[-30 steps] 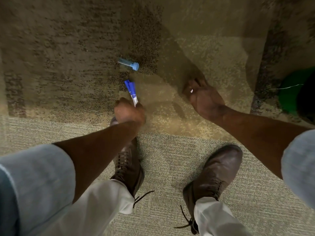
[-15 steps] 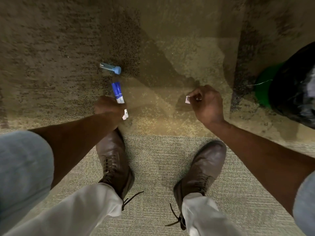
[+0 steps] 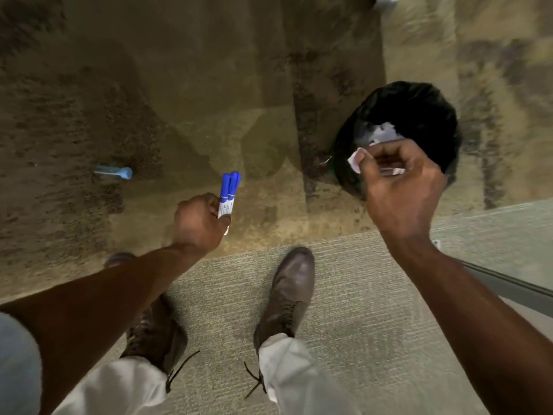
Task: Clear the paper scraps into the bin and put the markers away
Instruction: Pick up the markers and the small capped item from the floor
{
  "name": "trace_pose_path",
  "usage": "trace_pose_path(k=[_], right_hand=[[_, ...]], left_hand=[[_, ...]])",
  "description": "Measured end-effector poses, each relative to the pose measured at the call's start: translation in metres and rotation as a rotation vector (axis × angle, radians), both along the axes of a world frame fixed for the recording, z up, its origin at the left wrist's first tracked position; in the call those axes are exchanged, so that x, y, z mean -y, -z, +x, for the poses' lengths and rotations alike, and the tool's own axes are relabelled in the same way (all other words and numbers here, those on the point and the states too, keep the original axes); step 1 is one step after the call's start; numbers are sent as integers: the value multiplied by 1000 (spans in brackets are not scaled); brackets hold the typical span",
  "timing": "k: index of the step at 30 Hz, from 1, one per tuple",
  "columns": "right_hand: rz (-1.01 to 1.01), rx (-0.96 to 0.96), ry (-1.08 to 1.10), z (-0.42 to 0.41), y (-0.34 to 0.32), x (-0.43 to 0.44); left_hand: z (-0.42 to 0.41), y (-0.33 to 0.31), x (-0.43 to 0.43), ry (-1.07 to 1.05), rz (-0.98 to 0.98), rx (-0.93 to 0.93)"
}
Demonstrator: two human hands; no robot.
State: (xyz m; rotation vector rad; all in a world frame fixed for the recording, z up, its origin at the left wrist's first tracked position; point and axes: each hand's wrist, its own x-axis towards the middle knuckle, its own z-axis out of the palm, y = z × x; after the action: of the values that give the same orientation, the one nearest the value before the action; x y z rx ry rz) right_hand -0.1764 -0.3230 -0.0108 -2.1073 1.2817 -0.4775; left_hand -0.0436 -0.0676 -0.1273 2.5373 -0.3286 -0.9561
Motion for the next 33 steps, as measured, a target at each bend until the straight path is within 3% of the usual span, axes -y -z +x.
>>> trace_pose_path(k=[3, 10, 16, 25, 33], right_hand=[[-11, -87, 61, -11, 9, 23], [-76, -512, -87, -16, 11, 54], [-212, -411, -420, 29, 15, -6], [-32, -364, -917, 136, 72, -159], [-8, -449, -1133, 207, 119, -243]], left_hand=[[-1, -9, 2, 17, 28, -15], [1, -47, -20, -7, -24, -24], [5, -52, -73, -71, 32, -37], [20, -45, -182, -238, 130, -42], [38, -27, -238, -402, 132, -32]])
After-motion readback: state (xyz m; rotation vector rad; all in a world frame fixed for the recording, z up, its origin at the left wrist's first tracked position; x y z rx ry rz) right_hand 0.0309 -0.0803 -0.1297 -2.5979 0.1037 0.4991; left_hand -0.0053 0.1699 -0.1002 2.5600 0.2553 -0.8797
